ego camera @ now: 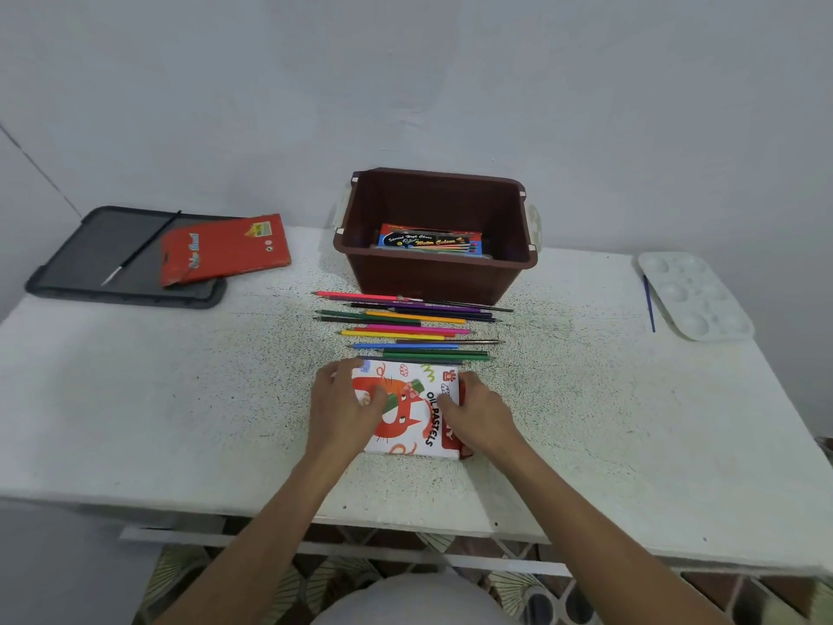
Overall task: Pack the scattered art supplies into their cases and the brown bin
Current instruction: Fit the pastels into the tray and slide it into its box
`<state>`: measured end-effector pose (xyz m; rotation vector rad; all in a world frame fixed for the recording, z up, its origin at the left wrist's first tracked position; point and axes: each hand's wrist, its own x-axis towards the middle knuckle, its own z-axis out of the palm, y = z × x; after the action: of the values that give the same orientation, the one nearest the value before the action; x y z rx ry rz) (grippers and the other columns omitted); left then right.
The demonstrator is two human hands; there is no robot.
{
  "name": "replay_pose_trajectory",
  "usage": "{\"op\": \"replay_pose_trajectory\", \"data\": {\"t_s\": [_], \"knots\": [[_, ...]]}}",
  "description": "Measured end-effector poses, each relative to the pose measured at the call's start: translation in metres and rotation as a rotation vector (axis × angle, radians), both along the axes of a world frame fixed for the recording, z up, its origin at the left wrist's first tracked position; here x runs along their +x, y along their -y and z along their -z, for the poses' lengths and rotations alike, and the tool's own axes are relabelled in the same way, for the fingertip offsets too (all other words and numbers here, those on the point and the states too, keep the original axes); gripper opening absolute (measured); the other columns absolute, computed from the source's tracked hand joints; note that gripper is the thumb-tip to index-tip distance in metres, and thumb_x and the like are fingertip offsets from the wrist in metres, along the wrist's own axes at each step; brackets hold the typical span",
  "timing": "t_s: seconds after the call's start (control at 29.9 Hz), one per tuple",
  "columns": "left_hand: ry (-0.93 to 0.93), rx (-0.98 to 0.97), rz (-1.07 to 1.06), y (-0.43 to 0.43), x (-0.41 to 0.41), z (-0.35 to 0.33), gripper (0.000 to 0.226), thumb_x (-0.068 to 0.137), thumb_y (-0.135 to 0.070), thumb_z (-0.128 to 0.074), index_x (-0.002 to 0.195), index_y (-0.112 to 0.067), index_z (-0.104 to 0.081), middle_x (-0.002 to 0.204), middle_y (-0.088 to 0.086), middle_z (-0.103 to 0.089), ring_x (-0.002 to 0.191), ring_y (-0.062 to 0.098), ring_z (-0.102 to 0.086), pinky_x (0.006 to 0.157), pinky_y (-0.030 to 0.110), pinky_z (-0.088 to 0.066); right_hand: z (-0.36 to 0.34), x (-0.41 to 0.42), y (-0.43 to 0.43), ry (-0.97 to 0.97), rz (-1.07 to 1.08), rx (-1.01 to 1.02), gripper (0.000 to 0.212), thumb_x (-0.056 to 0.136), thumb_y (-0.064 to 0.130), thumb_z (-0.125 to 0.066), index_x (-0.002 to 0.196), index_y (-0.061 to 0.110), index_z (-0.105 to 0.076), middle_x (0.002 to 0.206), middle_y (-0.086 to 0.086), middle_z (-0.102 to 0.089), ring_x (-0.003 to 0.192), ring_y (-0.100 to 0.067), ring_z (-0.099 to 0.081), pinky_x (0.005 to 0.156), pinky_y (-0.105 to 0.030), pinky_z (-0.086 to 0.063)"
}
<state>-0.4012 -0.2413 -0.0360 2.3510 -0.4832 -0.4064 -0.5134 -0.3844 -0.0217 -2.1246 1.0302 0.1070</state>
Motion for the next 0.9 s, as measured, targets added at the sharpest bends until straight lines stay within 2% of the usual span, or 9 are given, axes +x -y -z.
{"op": "replay_pose_trajectory", "data": {"t_s": [0.13,0.23,0.3,0.37,0.47,0.67,0.8,0.84,0.9], "knots": [[-0.079,-0.03,-0.037,-0.001,0.004,-0.009,0.051,0.088,-0.039,-0.066,0.133,-0.024,-0.047,0.128,0.004,-0.056,0.11,0.018,-0.057,0.069,0.024,-0.052,-0.003,0.001,0.003,0.035,0.033,0.122,0.03,0.097,0.033,-0.055,0.122,0.021,-0.044,0.093,0.006,-0.059,0.078,-0.012,-0.061,0.065,-0.029,-0.05],[-0.146,-0.12,0.004,-0.005,0.008,-0.016,0.041,0.091,-0.027,-0.066,0.127,-0.022,-0.049,0.109,-0.007,-0.06,0.083,0.003,-0.059,0.054,0.009,-0.045,-0.004,-0.006,0.014,0.055,0.07,0.172,0.025,0.097,0.032,-0.056,0.119,0.022,-0.048,0.092,0.007,-0.063,0.08,-0.012,-0.067,0.068,-0.032,-0.058],[-0.197,-0.137,0.02,-0.009,0.009,-0.018,0.033,0.094,-0.021,-0.063,0.124,-0.017,-0.051,0.105,-0.004,-0.062,0.071,-0.005,-0.055,0.047,0.004,-0.041,-0.006,-0.012,0.02,0.068,0.049,0.114,0.025,0.097,0.031,-0.055,0.12,0.021,-0.056,0.096,0.006,-0.065,0.082,-0.013,-0.067,0.068,-0.028,-0.056],[-0.2,-0.104,0.021,-0.011,0.011,-0.018,0.032,0.094,-0.025,-0.062,0.122,-0.015,-0.052,0.112,0.004,-0.066,0.074,-0.001,-0.058,0.053,0.008,-0.046,-0.008,-0.017,0.022,0.079,0.027,0.044,0.023,0.097,0.028,-0.053,0.116,0.02,-0.063,0.096,0.005,-0.069,0.08,-0.011,-0.066,0.066,-0.024,-0.053],[-0.23,-0.028,0.024,-0.009,0.01,-0.017,0.036,0.092,-0.035,-0.062,0.123,-0.018,-0.052,0.114,0.005,-0.068,0.082,0.011,-0.064,0.071,0.028,-0.054,-0.007,-0.021,0.018,0.05,0.034,0.003,0.023,0.097,0.029,-0.052,0.108,0.015,-0.066,0.095,-0.002,-0.072,0.077,-0.012,-0.066,0.067,-0.025,-0.053],[-0.146,-0.032,0.052,-0.004,0.0,-0.02,0.018,0.094,-0.027,-0.059,0.111,-0.023,-0.057,0.088,-0.013,-0.06,0.07,-0.004,-0.054,0.067,0.025,-0.05,-0.004,-0.022,0.009,0.034,0.066,0.114,0.023,0.093,0.034,-0.057,0.111,0.02,-0.057,0.098,0.004,-0.07,0.085,-0.012,-0.065,0.077,-0.033,-0.054],[-0.157,-0.014,0.078,-0.006,-0.001,-0.022,0.02,0.093,-0.022,-0.059,0.113,-0.025,-0.062,0.086,-0.018,-0.061,0.071,-0.004,-0.055,0.063,0.022,-0.046,-0.002,-0.019,0.008,0.057,0.116,0.207,0.055,0.073,0.056,-0.058,0.118,0.025,-0.051,0.108,0.004,-0.065,0.095,-0.014,-0.064,0.086,-0.043,-0.055],[-0.173,-0.007,0.09,-0.007,0.0,-0.023,0.02,0.093,-0.023,-0.059,0.113,-0.027,-0.061,0.092,-0.014,-0.064,0.073,-0.002,-0.057,0.066,0.024,-0.049,-0.002,-0.02,0.007,0.074,0.122,0.214,0.054,0.073,0.056,-0.058,0.118,0.026,-0.052,0.107,0.004,-0.065,0.094,-0.014,-0.064,0.086,-0.042,-0.055],[-0.199,-0.012,0.102,-0.008,0.004,-0.027,0.028,0.094,-0.022,-0.059,0.121,-0.026,-0.061,0.105,-0.008,-0.068,0.081,0.005,-0.061,0.07,0.03,-0.054,-0.007,-0.022,0.006,0.118,0.155,0.234,0.028,0.088,0.04,-0.06,0.112,0.026,-0.055,0.097,0.01,-0.067,0.085,-0.008,-0.066,0.08,-0.036,-0.056]]}}
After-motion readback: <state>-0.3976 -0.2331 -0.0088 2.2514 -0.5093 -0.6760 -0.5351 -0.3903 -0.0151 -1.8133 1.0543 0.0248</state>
